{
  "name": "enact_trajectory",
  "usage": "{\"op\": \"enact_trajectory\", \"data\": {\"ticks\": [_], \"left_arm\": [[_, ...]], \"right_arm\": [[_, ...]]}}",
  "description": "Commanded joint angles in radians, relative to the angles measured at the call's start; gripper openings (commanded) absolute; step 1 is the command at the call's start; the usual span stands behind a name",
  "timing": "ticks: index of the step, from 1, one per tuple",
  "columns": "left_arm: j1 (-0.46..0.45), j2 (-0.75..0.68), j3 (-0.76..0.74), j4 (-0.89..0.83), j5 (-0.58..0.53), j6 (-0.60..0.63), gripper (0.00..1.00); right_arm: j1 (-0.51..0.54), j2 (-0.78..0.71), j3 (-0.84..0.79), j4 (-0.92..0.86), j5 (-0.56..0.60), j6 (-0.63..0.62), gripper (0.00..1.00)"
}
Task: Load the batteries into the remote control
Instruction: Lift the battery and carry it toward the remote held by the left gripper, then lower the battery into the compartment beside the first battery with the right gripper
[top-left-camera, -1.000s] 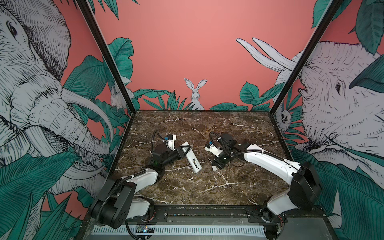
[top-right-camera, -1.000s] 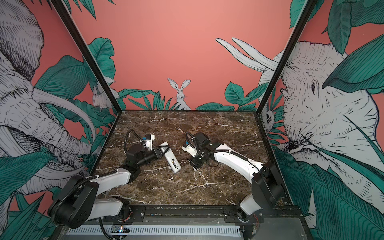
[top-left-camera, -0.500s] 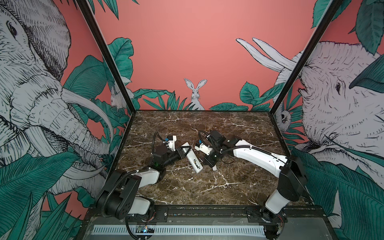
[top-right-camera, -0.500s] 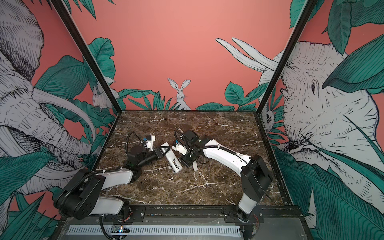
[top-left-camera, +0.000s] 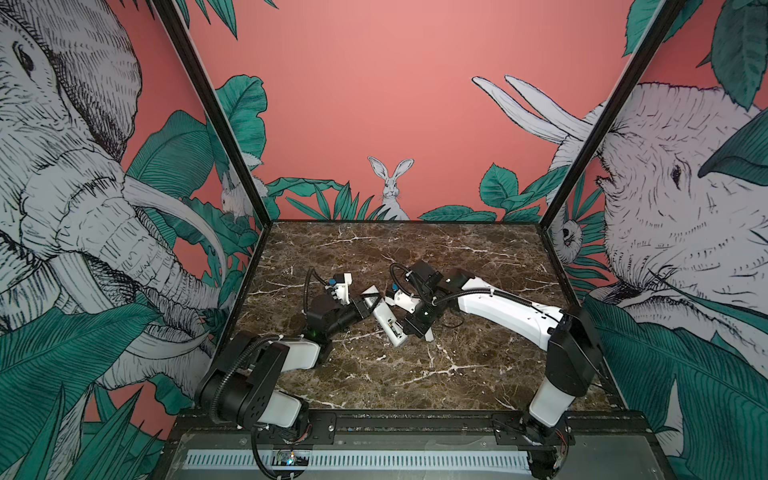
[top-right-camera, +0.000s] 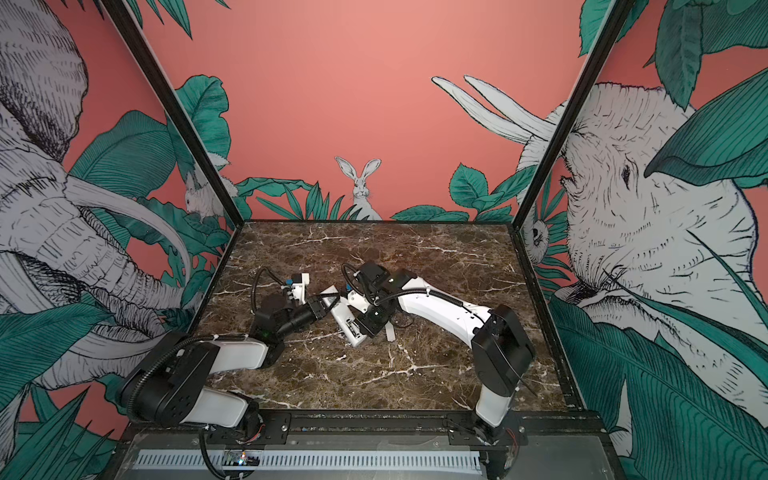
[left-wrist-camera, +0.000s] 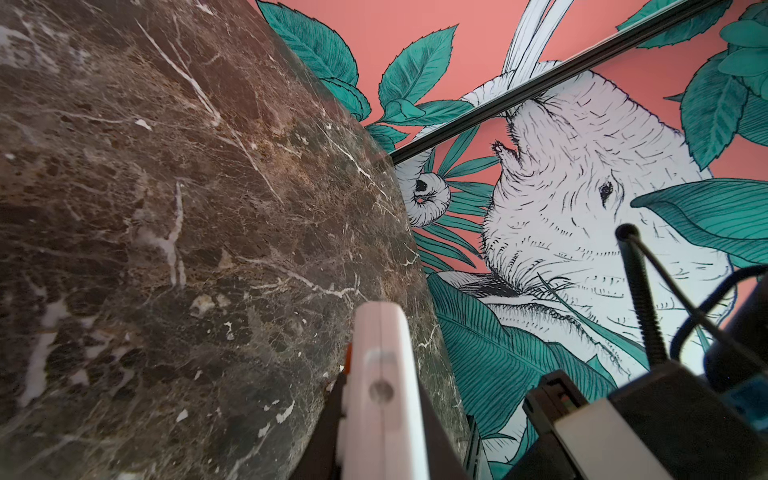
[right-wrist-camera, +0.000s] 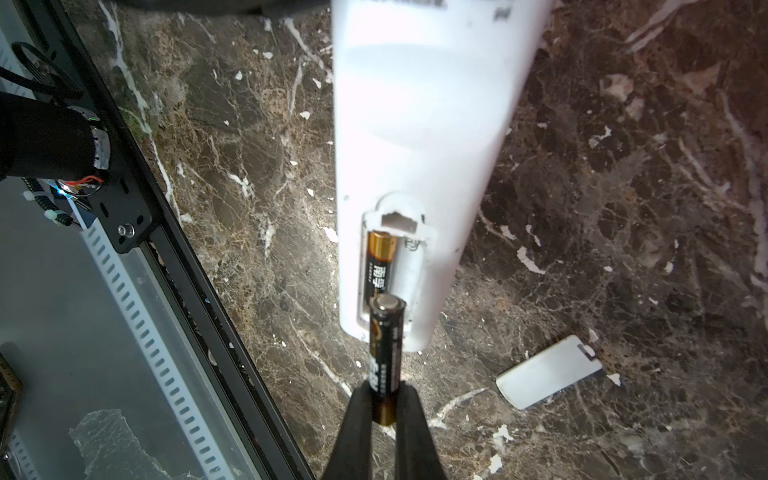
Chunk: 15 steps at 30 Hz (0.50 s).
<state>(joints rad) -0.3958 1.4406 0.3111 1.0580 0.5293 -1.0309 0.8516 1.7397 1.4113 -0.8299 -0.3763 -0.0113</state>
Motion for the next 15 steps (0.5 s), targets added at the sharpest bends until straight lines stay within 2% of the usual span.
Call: {"op": "enact_trajectory", "data": {"ticks": [1,15], "left_arm": [[0.005,0.000,-0.010,0.082,-0.006,-0.023,0.00],[0.004,-0.005,-0.027,0.088,-0.011,-0.027,0.00]], "right_arm": [[0.009,0.023,0.031,-0.038,0.001,-0.014,0.01],[0.012,0.061,0.057,-0.043,0.007,-0.005,0.01]]}}
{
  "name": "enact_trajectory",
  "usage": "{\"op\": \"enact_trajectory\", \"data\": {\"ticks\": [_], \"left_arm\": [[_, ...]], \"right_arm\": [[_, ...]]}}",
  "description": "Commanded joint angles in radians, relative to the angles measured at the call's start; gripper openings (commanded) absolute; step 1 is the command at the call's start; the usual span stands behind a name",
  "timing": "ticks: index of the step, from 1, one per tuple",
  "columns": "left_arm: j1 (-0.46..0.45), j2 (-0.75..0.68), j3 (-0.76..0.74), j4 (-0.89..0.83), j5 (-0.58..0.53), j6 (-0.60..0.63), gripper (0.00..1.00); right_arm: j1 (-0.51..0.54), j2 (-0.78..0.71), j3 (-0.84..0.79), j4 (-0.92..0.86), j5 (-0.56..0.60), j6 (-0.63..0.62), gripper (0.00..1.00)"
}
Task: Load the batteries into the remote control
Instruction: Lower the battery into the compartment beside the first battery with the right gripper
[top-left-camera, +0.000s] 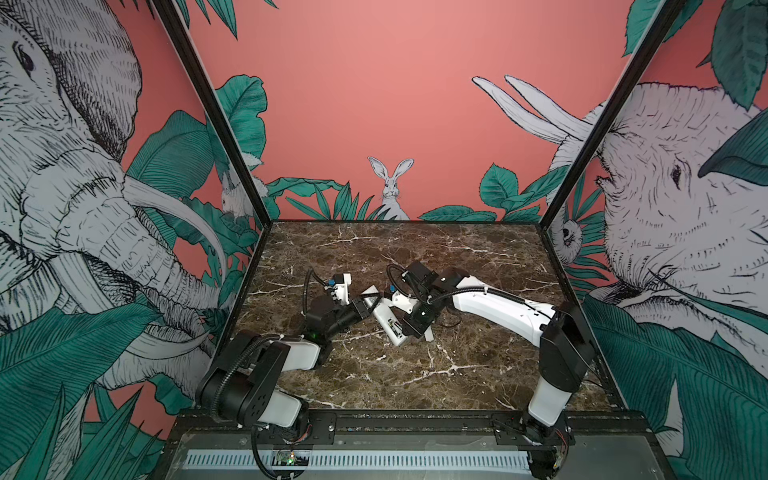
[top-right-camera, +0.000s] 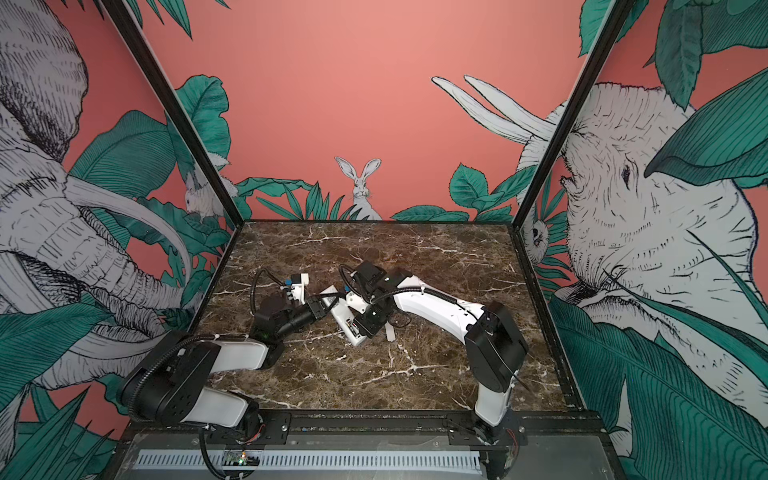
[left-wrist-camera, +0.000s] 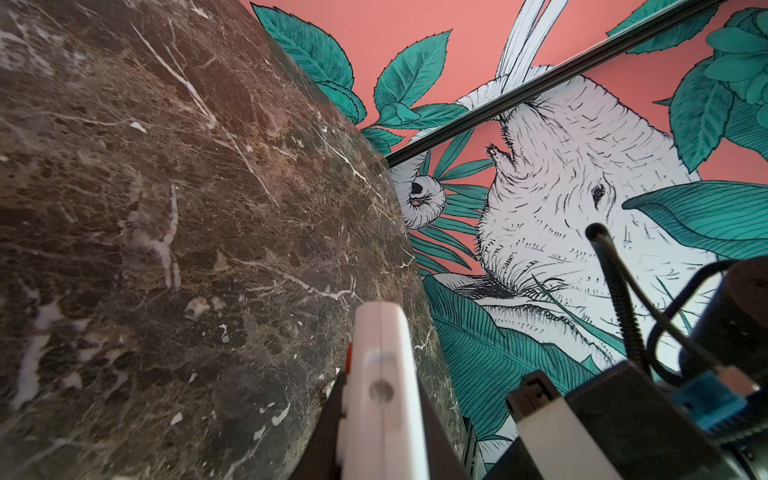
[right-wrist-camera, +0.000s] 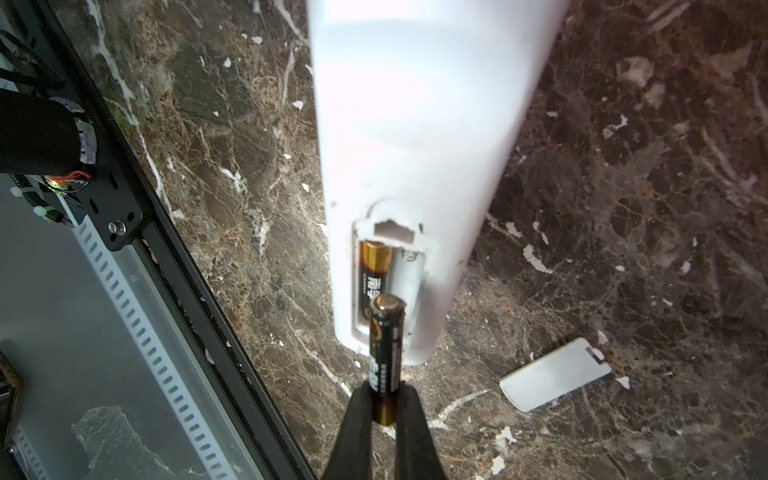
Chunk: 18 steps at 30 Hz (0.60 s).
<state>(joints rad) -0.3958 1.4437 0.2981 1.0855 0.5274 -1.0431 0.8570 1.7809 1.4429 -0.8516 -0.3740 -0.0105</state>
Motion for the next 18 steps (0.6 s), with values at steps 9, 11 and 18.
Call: {"op": "enact_trajectory", "data": {"ticks": [9,11,18], "left_arm": [[0.005,-0.011,-0.013,0.064,-0.012,-0.017,0.00],[0.005,-0.009,-0.013,0.066,-0.012,-0.020,0.00],[0.005,0.002,-0.014,0.079,-0.011,-0.025,0.00]], "right_arm": [[0.010,0.035,0.032,-0.020,0.008,-0.001,0.01],[0.011,0.036,0.033,-0.019,0.012,0.001,0.01],[0.013,0.046,0.042,-0.019,0.021,0.010,0.02]]}}
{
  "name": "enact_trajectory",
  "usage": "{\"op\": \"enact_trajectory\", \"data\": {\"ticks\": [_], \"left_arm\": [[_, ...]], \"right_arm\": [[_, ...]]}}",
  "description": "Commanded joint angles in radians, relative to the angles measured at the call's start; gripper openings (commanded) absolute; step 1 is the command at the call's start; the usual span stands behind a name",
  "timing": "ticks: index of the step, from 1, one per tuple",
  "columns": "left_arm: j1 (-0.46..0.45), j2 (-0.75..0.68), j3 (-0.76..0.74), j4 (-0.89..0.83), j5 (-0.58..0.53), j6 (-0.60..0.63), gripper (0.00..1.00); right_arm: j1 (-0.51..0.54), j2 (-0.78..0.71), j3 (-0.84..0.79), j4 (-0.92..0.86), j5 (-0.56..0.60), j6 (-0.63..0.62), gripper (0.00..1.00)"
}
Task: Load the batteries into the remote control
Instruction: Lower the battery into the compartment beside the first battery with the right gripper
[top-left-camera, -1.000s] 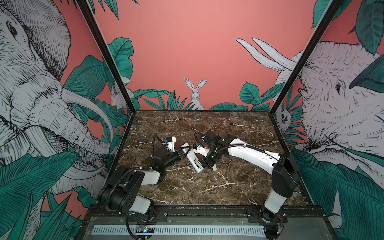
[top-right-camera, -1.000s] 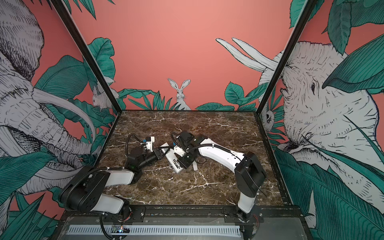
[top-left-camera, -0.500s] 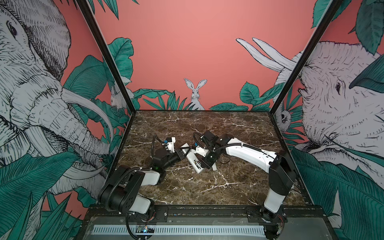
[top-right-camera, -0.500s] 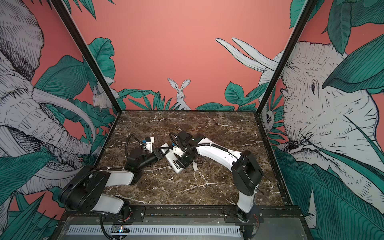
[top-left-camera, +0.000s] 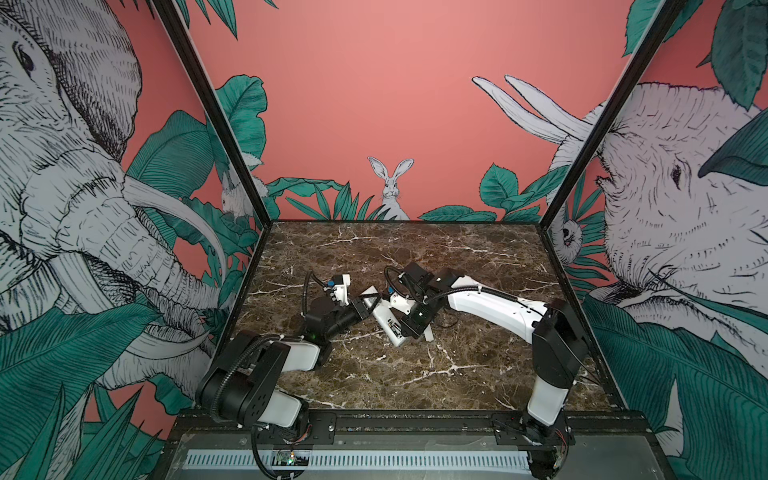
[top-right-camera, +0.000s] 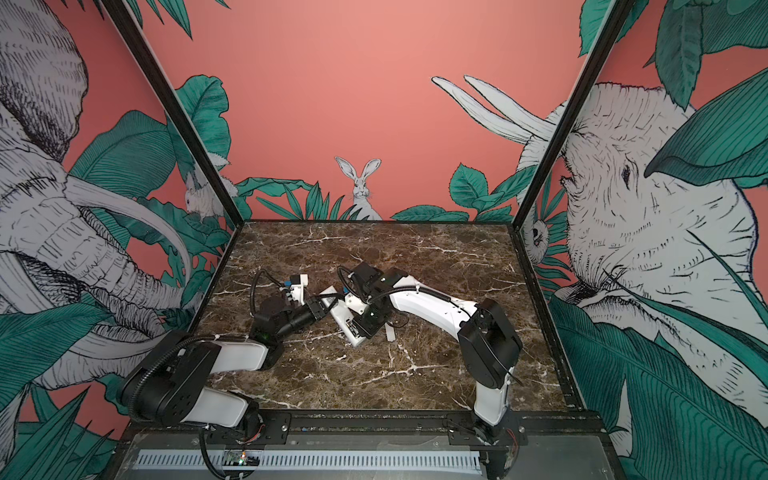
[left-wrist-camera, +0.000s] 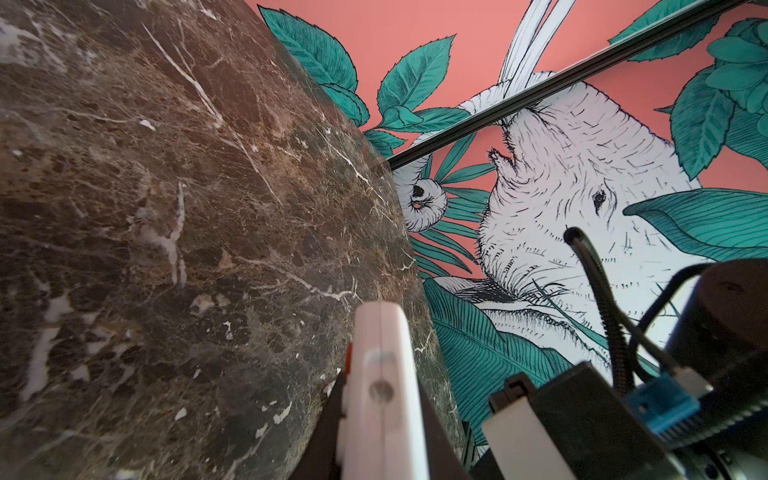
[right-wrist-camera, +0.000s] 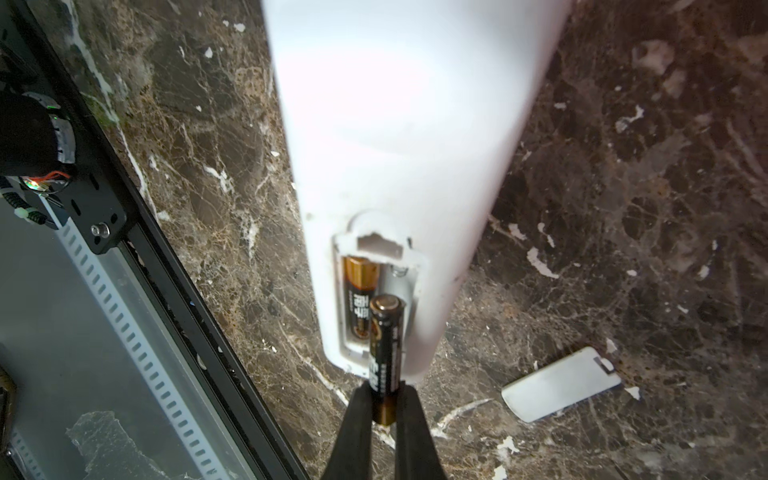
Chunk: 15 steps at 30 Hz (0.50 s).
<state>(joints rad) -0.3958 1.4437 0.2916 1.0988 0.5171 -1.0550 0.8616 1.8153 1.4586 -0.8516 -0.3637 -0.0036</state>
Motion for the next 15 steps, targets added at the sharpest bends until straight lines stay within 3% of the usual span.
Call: {"op": "enact_trajectory", "data": {"ticks": [1,15], "left_arm": [[0.005,0.001,-0.009,0.068,0.000,-0.014,0.00],[0.005,0.003,-0.014,0.081,-0.002,-0.022,0.00]], "right_arm": [[0.008,0.012,0.027,-0.018,0.011,0.004,0.03],[0.010,0.031,0.040,-0.024,0.021,0.007,0.08]]}}
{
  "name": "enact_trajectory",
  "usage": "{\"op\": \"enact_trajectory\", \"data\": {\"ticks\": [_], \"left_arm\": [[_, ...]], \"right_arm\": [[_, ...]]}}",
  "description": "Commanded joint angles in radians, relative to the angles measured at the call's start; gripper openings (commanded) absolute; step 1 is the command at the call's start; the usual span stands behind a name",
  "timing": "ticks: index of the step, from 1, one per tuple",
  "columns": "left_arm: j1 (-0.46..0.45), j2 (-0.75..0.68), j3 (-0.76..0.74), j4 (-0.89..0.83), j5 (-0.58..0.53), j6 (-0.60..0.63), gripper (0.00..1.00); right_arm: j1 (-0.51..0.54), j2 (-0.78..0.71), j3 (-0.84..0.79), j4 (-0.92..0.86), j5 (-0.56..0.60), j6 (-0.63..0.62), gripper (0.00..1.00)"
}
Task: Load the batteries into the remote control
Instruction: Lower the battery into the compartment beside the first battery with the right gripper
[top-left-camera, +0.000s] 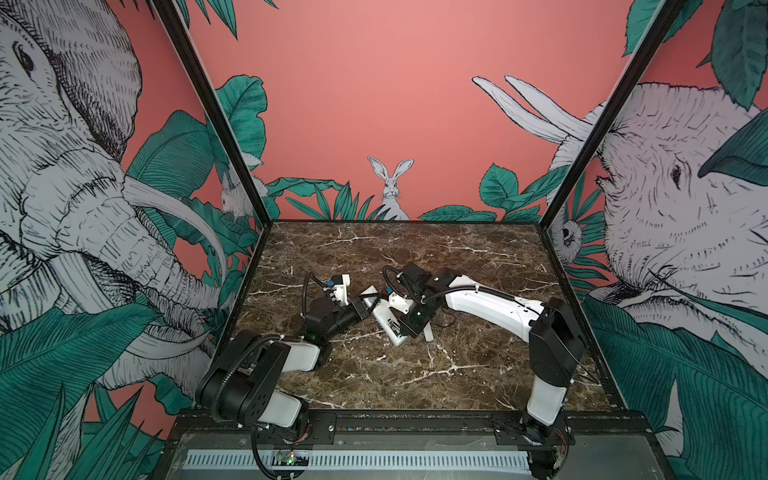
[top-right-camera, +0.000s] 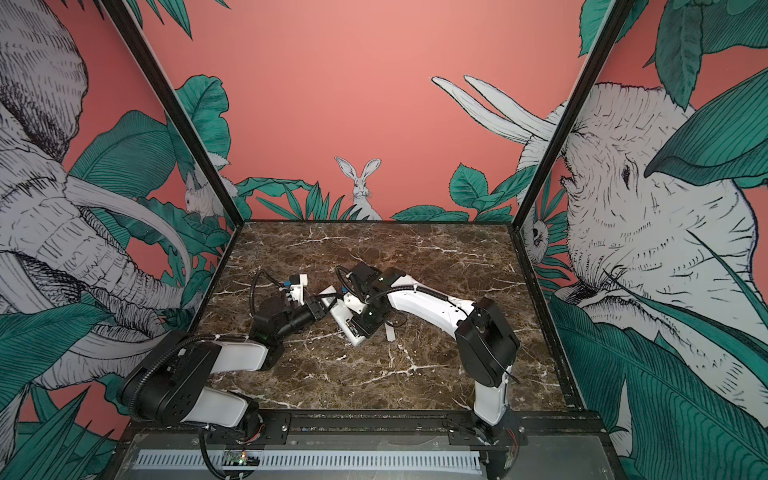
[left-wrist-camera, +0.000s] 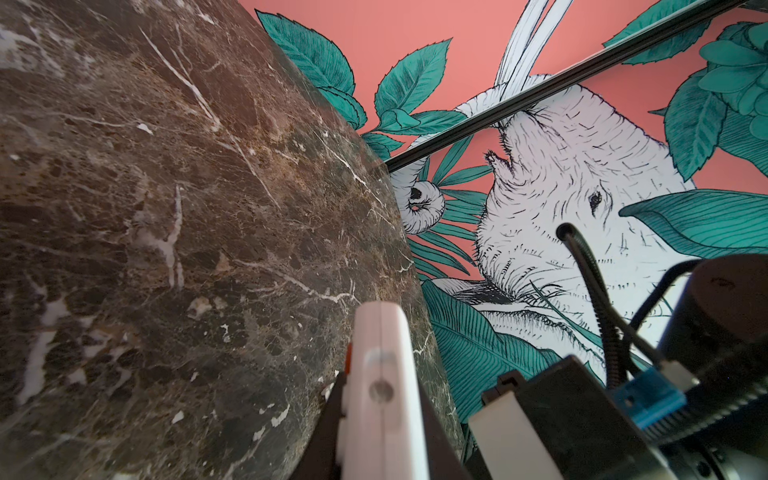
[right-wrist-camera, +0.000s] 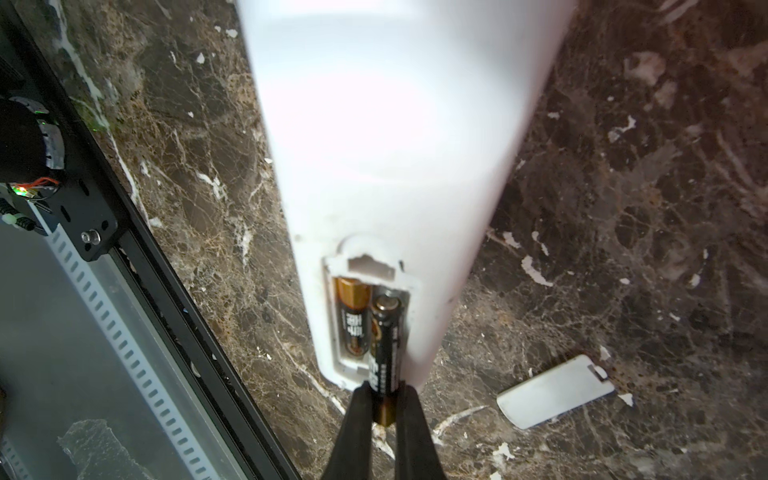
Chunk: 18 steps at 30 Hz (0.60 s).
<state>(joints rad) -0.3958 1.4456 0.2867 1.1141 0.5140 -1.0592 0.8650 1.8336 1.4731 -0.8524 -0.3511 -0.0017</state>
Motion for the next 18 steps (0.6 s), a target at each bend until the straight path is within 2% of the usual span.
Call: {"op": "enact_trajectory", "data": {"ticks": [1,18], "left_arm": [[0.005,0.001,-0.009,0.065,0.001,-0.018,0.00],[0.005,-0.005,-0.026,0.079,-0.031,-0.048,0.00]], "right_arm": [[0.006,0.015,0.026,-0.023,0.010,0.006,0.08],[0.007,0.050,0.058,-0.026,0.023,0.014,0.14]]}}
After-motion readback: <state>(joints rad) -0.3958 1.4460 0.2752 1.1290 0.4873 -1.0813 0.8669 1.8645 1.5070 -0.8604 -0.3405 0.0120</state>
